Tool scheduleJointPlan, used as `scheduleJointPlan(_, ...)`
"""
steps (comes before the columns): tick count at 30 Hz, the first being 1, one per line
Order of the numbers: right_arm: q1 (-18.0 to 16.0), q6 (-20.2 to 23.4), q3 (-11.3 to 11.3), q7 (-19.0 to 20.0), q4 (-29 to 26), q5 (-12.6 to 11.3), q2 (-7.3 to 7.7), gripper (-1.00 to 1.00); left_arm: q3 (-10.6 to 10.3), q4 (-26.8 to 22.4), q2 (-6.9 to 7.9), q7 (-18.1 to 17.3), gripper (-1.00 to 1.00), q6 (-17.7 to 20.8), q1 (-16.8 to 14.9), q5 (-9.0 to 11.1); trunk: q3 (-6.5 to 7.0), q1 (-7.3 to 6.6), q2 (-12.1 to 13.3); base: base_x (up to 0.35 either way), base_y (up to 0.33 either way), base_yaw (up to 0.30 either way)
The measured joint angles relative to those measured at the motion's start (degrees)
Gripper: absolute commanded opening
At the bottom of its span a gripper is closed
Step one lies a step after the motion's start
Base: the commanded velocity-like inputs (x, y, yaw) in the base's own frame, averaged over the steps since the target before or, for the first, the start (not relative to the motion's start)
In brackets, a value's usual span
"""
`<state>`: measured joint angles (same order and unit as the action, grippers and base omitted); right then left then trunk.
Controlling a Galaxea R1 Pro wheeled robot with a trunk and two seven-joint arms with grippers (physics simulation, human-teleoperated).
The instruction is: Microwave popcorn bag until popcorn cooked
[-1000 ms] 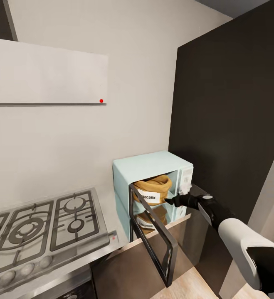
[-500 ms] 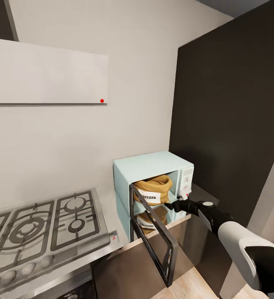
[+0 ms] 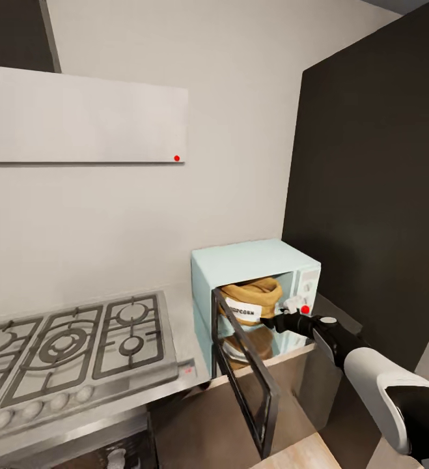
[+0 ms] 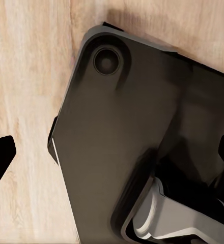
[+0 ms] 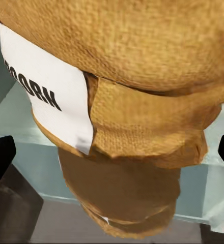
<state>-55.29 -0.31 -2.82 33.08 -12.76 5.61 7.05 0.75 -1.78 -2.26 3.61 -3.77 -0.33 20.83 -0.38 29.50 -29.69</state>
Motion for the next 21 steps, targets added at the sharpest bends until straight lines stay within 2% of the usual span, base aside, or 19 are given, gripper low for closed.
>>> scheduleJointPlan(7, 0.0, 0.0, 0.1, 0.2, -1.4, -0.2, -0.46, 1.00, 0.0, 0.0, 0.00, 0.0, 1.00, 0.0, 0.0, 0.0, 0.00, 0.00, 0.0, 0.000, -0.244, 0.003)
scheduleJointPlan(12, 0.0, 0.0, 0.2, 0.1, -1.7, -0.3, -0.88, 1.00, 0.0, 0.0, 0.00, 0.0, 1.00, 0.0, 0.0, 0.0, 0.00, 0.00, 0.0, 0.000, -0.091, 0.000)
scheduleJointPlan(17, 0.0, 0.1, 1.1, 0.0, -1.5, -4.2, -1.04, 1.00, 0.0, 0.0, 0.00, 0.0, 1.00, 0.0, 0.0, 0.0, 0.00, 0.00, 0.0, 0.000, -0.007, 0.000)
scheduleJointPlan(19, 0.0, 0.1, 1.1, -0.1, -1.2, -4.7, -2.01, 1.00, 0.0, 0.0, 0.00, 0.0, 1.00, 0.0, 0.0, 0.0, 0.00, 0.00, 0.0, 0.000, -0.001, 0.000)
scheduleJointPlan(20, 0.0, 0.1, 1.1, -0.2, -1.1, -4.9, -3.29, 1.00, 0.0, 0.0, 0.00, 0.0, 1.00, 0.0, 0.0, 0.0, 0.00, 0.00, 0.0, 0.000, 0.000, 0.000)
scheduleJointPlan(21, 0.0, 0.1, 1.1, -1.3, -0.9, -5.1, -5.32, 1.00, 0.0, 0.0, 0.00, 0.0, 1.00, 0.0, 0.0, 0.0, 0.00, 0.00, 0.0, 0.000, 0.000, 0.000)
